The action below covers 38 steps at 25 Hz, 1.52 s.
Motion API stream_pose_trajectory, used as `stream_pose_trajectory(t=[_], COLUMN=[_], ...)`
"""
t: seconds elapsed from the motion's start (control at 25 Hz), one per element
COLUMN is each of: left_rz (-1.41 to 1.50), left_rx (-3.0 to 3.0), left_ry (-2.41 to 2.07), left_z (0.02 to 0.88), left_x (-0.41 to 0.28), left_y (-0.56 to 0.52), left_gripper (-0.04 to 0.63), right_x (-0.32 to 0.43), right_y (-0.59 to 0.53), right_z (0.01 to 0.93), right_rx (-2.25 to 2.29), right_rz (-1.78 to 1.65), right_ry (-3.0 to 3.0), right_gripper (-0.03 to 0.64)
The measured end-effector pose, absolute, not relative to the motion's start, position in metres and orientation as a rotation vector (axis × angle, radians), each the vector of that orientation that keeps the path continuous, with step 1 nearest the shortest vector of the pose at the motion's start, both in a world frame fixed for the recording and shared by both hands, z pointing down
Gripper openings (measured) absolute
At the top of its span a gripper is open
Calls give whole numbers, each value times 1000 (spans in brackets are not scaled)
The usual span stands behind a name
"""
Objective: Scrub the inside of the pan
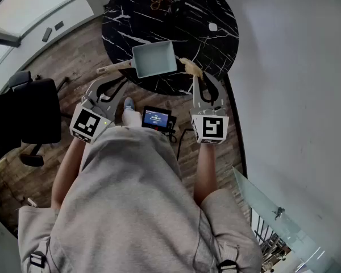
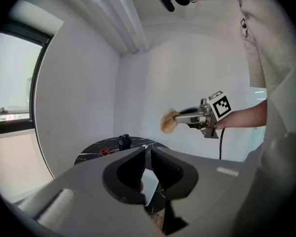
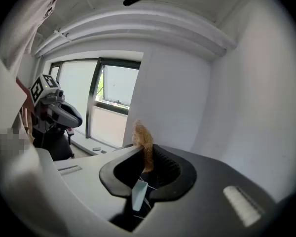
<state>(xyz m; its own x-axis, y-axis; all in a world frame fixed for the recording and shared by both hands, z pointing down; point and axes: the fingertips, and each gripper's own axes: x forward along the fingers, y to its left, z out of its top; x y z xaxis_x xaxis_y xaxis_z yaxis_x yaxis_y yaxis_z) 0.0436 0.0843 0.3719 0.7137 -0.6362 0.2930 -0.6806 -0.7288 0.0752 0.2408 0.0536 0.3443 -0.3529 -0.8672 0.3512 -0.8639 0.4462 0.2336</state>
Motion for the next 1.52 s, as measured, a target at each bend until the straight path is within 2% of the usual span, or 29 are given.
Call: stream_pose_trajectory(t=[0.32, 0.56, 0.72, 1.04, 1.28, 1.52], left_rz=[462, 635, 750, 886, 975, 1079], left_rx=[2775, 2813, 2822, 2753, 2685, 2663], left_ry=[-1012, -804, -576, -281, -214, -140], left_z=[385, 430, 465, 533, 581, 619], left_x=[17, 2, -5, -21, -22, -16], left_y=[45, 19, 11, 4, 17, 27], left_gripper=[29, 34, 105, 123, 161, 206], right_x=[213, 194, 188, 185, 193, 195], right_y=[7, -25, -37, -47, -64, -89], right_z=[355, 369, 380, 384, 446, 543], right_rx=[1451, 1500, 1557, 1681, 1495, 1260], right_rz=[1, 51, 106, -89, -365, -351], right_ry=[-2236, -2110, -1987, -1699, -1430, -1372], right_gripper=[64, 64, 65, 66, 64, 61])
